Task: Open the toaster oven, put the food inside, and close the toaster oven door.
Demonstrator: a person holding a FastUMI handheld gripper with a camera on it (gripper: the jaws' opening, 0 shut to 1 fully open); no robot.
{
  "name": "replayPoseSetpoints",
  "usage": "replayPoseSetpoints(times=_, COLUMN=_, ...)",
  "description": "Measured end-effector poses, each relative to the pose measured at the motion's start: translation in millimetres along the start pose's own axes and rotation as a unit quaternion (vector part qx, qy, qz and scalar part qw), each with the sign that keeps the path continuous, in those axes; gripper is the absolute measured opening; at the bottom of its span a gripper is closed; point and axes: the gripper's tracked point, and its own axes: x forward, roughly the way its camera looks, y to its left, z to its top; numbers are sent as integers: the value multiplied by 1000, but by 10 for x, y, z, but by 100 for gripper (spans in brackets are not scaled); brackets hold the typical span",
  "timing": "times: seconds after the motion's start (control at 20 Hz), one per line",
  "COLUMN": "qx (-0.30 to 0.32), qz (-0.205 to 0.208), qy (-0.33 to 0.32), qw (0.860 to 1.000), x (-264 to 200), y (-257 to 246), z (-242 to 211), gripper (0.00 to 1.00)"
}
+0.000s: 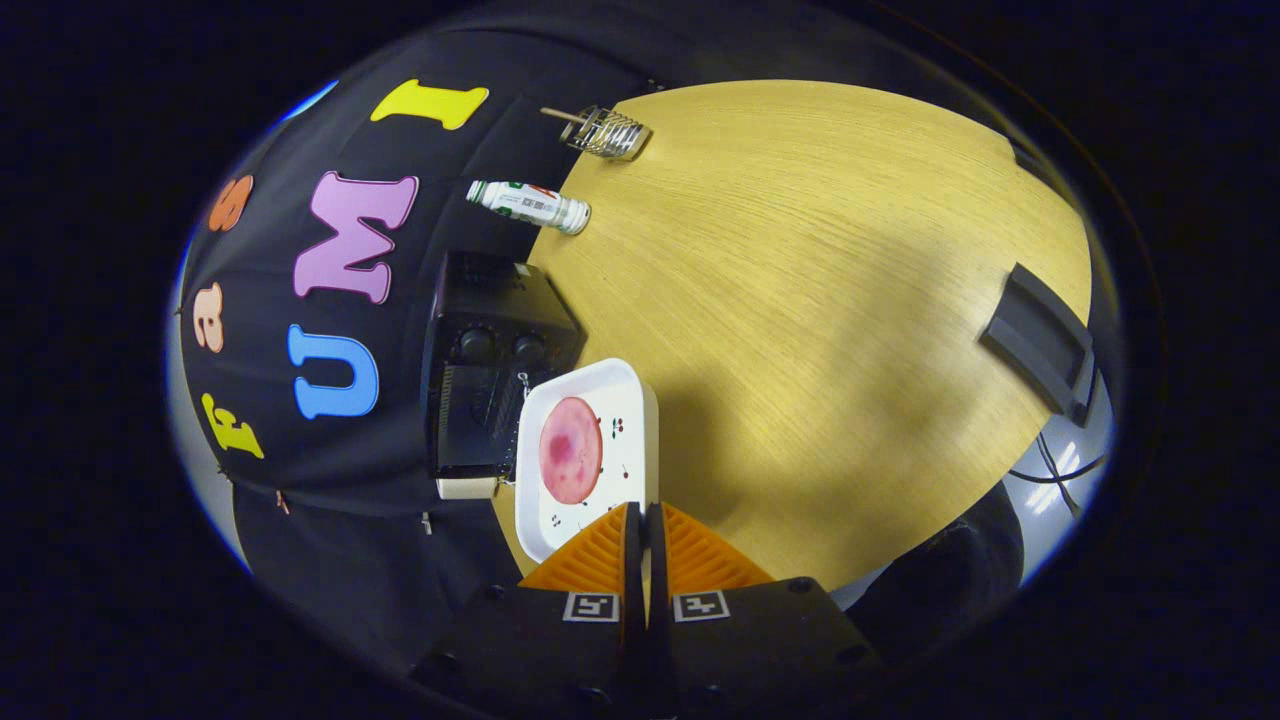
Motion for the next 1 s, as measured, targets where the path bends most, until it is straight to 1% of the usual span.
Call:
replayPoseSetpoints(times=0.2, qx=-34, qz=25, qy=5, qw=999, x=174, y=446, z=-236, gripper=5)
replayPoseSetpoints(times=0.5, qx=-54, qz=50, qy=19, qw=997, x=691, y=1075, z=-383, gripper=5)
replayPoseSetpoints(times=0.7, qx=-54, qz=49, qy=6, qw=997, x=1132, y=1342, z=-354, gripper=5)
replayPoseSetpoints(times=1.0, qx=-34, qz=43, qy=-24, qw=998, x=1792, y=1559, z=-285, gripper=5)
